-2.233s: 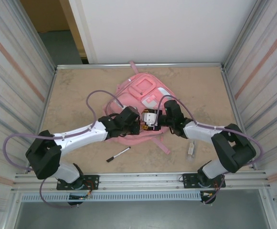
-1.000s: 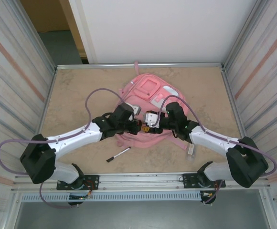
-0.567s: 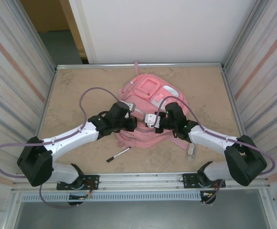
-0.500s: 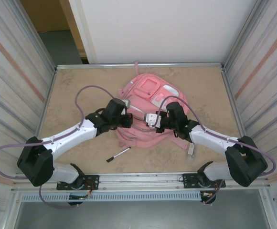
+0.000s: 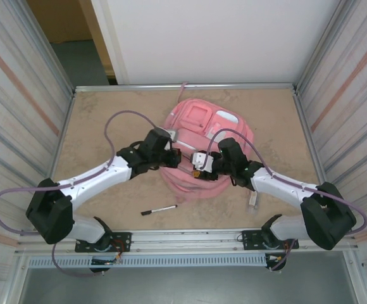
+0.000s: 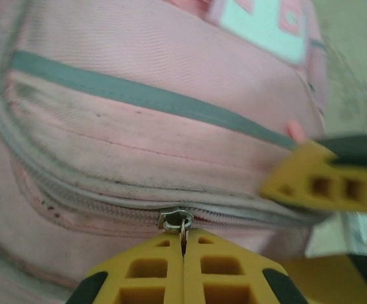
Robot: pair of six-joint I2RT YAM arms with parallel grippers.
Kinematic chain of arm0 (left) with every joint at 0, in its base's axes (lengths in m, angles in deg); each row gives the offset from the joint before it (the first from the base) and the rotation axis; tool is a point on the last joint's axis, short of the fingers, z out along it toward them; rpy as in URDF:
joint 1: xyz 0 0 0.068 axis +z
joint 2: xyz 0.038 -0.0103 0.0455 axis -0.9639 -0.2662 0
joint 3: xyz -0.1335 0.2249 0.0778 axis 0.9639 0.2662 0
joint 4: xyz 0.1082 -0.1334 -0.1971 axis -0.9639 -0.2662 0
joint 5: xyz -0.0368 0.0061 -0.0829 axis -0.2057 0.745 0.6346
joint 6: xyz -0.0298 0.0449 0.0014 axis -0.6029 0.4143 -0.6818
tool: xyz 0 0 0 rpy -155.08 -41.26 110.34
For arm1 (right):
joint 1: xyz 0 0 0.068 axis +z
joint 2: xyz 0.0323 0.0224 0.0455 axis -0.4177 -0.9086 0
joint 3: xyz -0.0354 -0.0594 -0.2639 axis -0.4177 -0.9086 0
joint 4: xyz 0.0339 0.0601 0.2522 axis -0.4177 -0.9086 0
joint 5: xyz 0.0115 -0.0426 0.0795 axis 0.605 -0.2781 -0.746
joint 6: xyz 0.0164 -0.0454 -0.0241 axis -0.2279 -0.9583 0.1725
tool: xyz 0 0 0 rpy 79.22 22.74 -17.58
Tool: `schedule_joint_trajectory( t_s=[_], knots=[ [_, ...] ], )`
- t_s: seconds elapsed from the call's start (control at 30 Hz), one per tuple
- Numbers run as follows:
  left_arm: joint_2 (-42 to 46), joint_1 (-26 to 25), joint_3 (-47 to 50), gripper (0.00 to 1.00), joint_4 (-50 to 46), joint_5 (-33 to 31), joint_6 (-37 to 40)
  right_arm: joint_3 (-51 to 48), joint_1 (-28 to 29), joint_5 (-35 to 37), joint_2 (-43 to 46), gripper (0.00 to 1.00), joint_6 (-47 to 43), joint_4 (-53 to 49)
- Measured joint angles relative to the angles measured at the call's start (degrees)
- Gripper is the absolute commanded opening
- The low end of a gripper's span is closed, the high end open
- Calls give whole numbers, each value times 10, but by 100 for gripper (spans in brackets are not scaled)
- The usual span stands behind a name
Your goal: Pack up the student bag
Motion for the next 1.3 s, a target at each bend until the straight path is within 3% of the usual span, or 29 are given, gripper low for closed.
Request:
schedule_joint_trajectory(
  t_s=[0.03,0.17,0.23,0.4,0.67,0.73,0.8,0.93,0.97,1.03,1.07,1.2,1.3],
  knots=[
    [0,-13,0,0,0,6,-4,0,0,4,-4,51,8,12],
    [0,-29,2,0,6,15,-23,0,-6,7,-22,7,27,30],
    [0,-25,6,0,11,14,-28,0,-8,12,-26,1,32,39],
    [20,10,36,0,29,14,-23,0,-18,-5,-26,0,9,40],
    [0,229,73,0,69,37,3,5,0,-54,-33,0,-115,-37],
    [-20,259,82,0,81,61,1,9,5,-54,-36,1,-134,-54],
    [-26,250,96,0,85,82,1,10,6,-54,-36,3,-143,-63],
    [-10,164,102,1,83,108,22,10,5,-55,-35,6,-148,-64],
    [-1,144,102,8,80,114,31,10,4,-57,-35,6,-148,-63],
    [29,119,106,33,73,116,52,10,2,-62,-35,0,-149,-66],
    [47,115,113,39,75,115,62,10,0,-66,-35,0,-151,-66],
    [133,114,175,53,110,87,120,10,-6,-83,-26,0,-166,-80],
    [173,115,233,55,156,71,167,10,-2,-81,-17,0,-191,-100]
  ],
)
